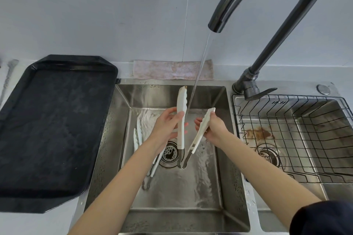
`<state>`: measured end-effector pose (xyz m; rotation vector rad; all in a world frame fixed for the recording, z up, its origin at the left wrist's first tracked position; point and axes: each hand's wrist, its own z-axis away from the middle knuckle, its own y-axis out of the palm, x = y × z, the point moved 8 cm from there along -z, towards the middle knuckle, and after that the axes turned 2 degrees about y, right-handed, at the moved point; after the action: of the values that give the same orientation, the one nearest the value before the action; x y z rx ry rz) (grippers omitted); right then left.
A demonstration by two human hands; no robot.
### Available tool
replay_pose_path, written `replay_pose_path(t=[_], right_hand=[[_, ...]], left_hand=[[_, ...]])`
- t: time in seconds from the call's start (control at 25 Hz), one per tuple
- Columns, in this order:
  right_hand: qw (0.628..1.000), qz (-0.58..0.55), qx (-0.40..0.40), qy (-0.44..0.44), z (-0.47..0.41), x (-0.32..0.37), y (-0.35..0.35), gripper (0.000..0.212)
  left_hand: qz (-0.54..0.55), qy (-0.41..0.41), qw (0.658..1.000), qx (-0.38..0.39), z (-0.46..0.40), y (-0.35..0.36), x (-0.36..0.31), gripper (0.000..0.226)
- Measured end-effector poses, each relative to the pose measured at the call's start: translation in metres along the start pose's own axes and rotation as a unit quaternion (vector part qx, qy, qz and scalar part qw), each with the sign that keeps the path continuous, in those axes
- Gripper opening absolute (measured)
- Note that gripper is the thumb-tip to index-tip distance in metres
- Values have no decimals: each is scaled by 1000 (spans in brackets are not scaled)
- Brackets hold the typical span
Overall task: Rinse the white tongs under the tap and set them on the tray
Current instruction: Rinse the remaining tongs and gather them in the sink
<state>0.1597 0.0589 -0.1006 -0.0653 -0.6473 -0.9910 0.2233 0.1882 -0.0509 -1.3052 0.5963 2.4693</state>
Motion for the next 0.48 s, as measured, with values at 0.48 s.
replay_pose_path(t=[0.48], right_hand=[[999,-31,-3,28,-12,-6,-12,49]], left_hand=[[-13,-7,997,77,-6,27,0,10]])
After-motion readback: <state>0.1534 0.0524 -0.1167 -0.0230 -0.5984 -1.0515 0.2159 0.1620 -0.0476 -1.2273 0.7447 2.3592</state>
